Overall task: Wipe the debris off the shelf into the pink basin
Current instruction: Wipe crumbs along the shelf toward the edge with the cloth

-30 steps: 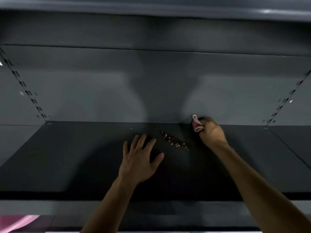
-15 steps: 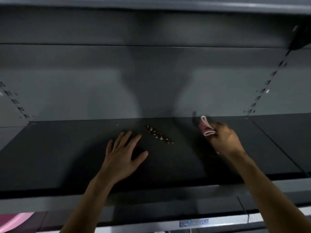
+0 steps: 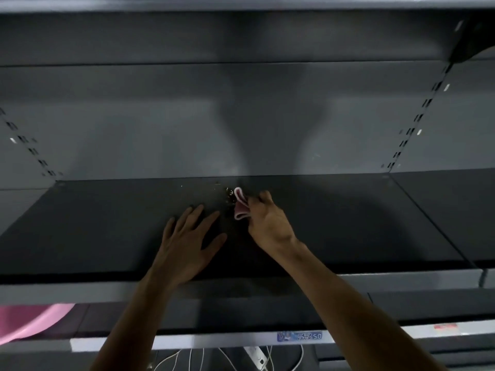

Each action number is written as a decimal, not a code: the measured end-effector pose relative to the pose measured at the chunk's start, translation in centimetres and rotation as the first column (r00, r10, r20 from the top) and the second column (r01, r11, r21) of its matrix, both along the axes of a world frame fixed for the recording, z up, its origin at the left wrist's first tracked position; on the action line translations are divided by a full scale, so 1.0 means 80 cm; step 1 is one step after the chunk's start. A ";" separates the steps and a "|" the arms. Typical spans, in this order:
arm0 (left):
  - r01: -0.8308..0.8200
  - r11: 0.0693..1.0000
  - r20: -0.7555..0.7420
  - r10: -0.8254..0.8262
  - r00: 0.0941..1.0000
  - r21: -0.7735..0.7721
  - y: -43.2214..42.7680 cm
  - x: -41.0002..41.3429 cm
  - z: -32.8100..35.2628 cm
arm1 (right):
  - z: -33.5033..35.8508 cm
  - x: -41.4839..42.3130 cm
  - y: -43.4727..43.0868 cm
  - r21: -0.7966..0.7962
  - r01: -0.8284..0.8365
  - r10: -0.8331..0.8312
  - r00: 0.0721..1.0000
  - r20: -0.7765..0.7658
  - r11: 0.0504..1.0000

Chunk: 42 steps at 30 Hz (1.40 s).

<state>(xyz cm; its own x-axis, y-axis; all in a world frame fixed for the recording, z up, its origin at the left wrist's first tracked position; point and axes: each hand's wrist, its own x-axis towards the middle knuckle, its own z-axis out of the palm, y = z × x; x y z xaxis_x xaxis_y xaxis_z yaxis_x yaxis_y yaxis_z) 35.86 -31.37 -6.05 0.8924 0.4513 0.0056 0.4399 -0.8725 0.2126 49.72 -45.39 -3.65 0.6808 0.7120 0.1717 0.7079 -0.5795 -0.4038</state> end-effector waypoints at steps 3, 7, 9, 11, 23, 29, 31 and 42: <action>0.019 1.000 0.047 -0.018 0.999 -0.018 0.001 -0.003 0.000 | -0.001 0.022 -0.032 0.133 0.053 -0.055 0.998 0.013 0.990; 0.001 1.000 0.061 -0.001 0.998 -0.001 -0.002 0.003 -0.001 | 0.004 0.081 -0.124 0.166 0.216 -0.226 0.973 0.040 0.962; -0.015 0.999 0.082 0.012 0.997 0.034 -0.006 0.006 -0.001 | 0.009 0.110 -0.175 0.099 0.341 -0.343 0.939 0.006 0.935; -0.019 0.998 0.105 0.012 0.994 0.063 -0.008 0.008 -0.001 | 0.009 0.119 -0.210 0.052 0.423 -0.424 0.906 0.012 0.905; 0.021 0.999 0.098 -0.023 0.995 0.028 -0.002 0.001 0.003 | -0.012 -0.063 -0.046 0.010 0.195 -0.187 0.923 0.337 0.981; 0.096 0.995 0.122 -0.092 0.988 -0.030 0.012 -0.013 0.003 | 0.004 -0.048 -0.035 0.160 0.193 -0.194 0.981 -0.006 0.968; 0.140 0.989 0.130 -0.134 0.982 -0.039 0.025 -0.025 0.006 | 0.018 -0.032 -0.074 0.170 0.319 -0.326 0.945 0.017 0.933; 0.215 0.975 0.110 -0.208 0.972 -0.058 0.100 -0.073 0.002 | -0.016 -0.112 -0.021 0.045 0.399 -0.390 0.855 0.342 0.916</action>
<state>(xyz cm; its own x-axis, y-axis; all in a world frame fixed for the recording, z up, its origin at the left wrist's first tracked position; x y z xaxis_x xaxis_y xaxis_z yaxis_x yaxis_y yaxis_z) 30.05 -23.41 -5.85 0.9640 0.2545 0.0775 0.2193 -0.9250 0.3102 40.72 -47.08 -4.94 0.8095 0.4035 0.4265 0.5076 -0.8460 -0.1630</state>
